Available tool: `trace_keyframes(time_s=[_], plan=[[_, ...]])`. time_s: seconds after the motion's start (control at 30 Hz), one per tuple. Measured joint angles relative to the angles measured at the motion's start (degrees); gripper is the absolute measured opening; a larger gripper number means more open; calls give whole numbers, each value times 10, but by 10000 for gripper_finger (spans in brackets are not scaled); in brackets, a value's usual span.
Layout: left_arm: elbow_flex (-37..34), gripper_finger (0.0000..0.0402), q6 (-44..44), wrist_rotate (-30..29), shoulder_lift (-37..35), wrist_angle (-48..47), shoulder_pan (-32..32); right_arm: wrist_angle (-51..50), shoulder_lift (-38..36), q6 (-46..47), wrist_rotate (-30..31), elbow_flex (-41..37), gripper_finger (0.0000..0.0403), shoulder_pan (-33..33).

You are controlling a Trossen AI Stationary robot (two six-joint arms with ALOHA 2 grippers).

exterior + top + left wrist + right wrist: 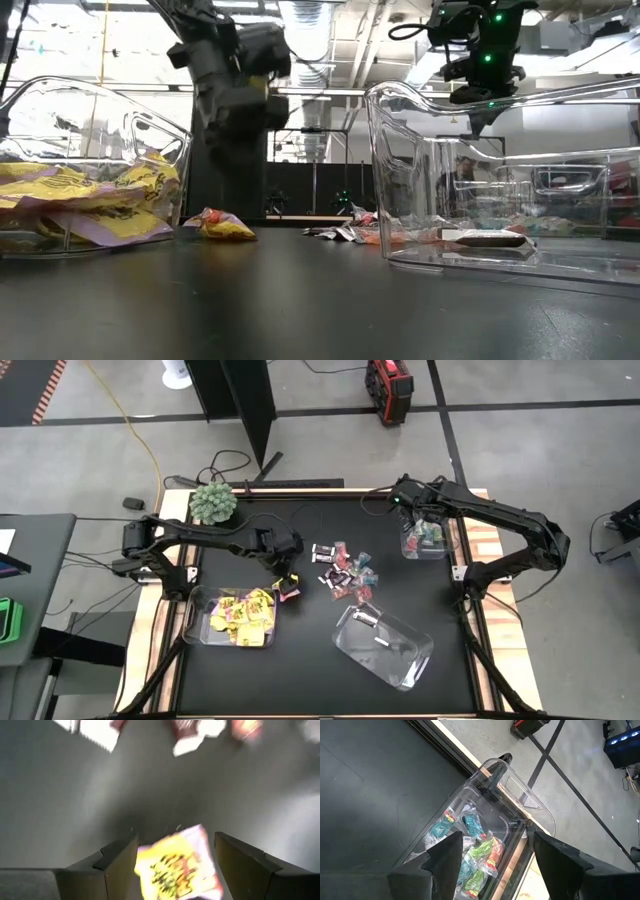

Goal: Sort candy
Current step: Put the yellow candy in the bottom left transparent container

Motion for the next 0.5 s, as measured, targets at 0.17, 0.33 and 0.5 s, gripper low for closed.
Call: trace_keyframes(time_s=[0.17, 0.33, 0.5], plan=[[0, 266, -35, -11, 24, -18, -5, 6, 0, 0, 0, 0, 258, 0], [4, 291, -44, 3, 25, -36, -9, 25, 0, -15, 0, 0, 258, 0], [4, 314, -49, 2, 42, -68, -14, 39, 0, -27, 0, 0, 258, 0]])
